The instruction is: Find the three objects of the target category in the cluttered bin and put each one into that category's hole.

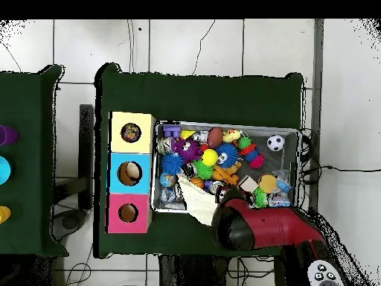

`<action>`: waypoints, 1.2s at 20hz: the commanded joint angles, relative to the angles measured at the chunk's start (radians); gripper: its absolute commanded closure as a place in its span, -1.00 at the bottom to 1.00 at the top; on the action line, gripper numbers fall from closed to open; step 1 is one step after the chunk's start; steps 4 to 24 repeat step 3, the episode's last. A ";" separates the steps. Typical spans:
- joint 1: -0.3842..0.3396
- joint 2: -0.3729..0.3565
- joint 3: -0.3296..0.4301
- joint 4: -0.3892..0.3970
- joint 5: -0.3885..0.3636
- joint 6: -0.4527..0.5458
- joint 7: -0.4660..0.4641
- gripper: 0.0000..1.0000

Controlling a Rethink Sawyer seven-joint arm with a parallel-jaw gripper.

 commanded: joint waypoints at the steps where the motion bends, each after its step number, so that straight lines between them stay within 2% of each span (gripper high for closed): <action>1: 0.005 -0.015 0.092 0.040 -0.067 -0.025 -0.046 1.00; 24: 0.017 -0.022 0.088 0.036 -0.066 -0.015 -0.043 1.00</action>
